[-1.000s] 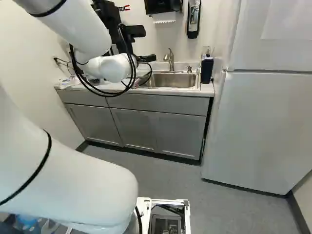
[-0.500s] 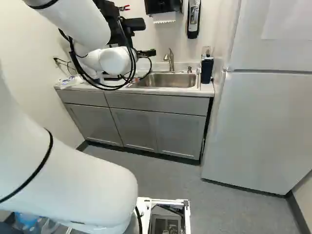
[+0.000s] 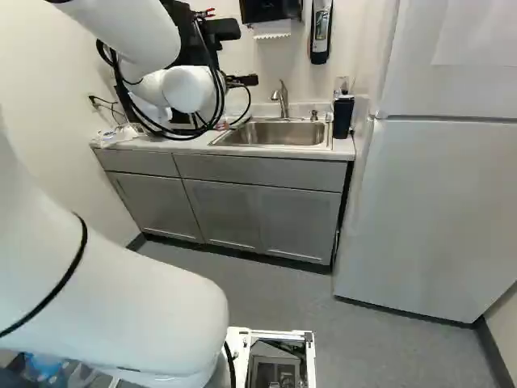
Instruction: Rinse the cup and place it in the tray
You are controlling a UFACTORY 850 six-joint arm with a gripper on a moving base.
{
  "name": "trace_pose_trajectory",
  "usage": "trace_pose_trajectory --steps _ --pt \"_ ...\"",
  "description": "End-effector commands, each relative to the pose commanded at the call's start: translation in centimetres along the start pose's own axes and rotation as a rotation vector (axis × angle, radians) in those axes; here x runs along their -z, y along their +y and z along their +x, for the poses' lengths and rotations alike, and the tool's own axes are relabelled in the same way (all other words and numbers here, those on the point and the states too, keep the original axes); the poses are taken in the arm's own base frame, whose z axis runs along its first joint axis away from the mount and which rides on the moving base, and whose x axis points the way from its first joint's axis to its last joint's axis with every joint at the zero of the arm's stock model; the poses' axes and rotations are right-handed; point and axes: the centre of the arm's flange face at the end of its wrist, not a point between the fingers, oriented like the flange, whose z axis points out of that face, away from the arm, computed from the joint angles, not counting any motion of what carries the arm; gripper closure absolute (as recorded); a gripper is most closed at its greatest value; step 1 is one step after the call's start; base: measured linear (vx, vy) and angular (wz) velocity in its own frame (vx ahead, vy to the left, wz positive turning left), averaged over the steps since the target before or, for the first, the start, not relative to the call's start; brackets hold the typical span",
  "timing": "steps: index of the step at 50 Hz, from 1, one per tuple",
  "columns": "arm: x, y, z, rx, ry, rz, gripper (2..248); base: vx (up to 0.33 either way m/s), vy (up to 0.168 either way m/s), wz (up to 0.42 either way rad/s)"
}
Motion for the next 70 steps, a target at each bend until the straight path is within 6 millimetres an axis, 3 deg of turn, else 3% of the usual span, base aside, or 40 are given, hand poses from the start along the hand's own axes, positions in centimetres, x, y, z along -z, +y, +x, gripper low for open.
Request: trace_pose_trajectory --steps 70 --pt "0.5 0.0 5.7 0.000 -0.043 0.000 3 0.000 0.000 0.000"
